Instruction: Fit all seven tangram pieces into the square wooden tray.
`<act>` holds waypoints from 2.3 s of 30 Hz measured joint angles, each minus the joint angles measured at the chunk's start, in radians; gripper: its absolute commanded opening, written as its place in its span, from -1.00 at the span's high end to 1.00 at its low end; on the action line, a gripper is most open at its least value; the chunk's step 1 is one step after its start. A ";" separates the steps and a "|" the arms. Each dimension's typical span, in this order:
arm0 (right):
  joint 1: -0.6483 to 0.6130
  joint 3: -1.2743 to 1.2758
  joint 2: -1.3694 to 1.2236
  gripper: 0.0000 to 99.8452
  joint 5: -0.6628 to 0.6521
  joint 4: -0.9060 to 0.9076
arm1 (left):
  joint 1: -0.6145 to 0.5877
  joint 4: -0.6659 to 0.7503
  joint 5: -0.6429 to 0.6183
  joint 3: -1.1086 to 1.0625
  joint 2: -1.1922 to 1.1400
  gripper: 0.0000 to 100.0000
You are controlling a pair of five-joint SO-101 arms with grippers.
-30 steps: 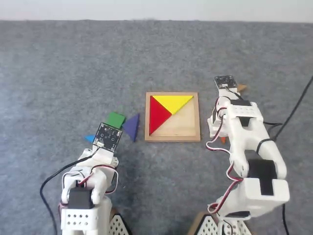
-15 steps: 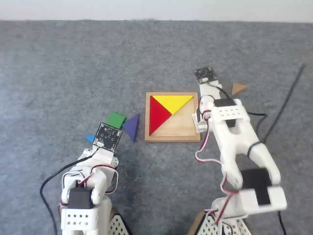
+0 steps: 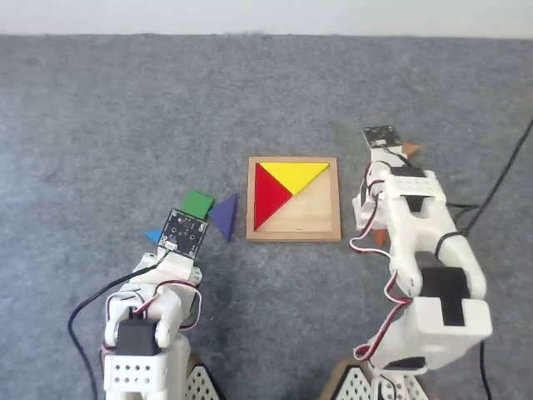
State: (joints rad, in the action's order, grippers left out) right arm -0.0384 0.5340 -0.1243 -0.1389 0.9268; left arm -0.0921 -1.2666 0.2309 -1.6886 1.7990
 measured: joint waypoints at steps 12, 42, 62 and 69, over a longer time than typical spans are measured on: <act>0.129 -0.008 0.003 0.80 0.035 0.021 | 0.000 0.000 0.000 0.000 0.000 0.97; 0.060 -0.011 0.025 0.79 0.081 -0.081 | 0.000 0.000 0.000 0.000 0.000 0.97; 0.080 -0.014 0.057 0.55 0.057 -0.035 | 0.000 0.000 0.000 0.000 0.000 0.97; -0.018 -0.014 0.138 0.63 0.117 -0.025 | 0.000 0.000 0.000 0.000 0.000 0.97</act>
State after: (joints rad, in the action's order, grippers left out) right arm -0.0568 0.5201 0.0138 -0.0222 0.9022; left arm -0.0921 -1.2666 0.2309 -1.6886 1.7990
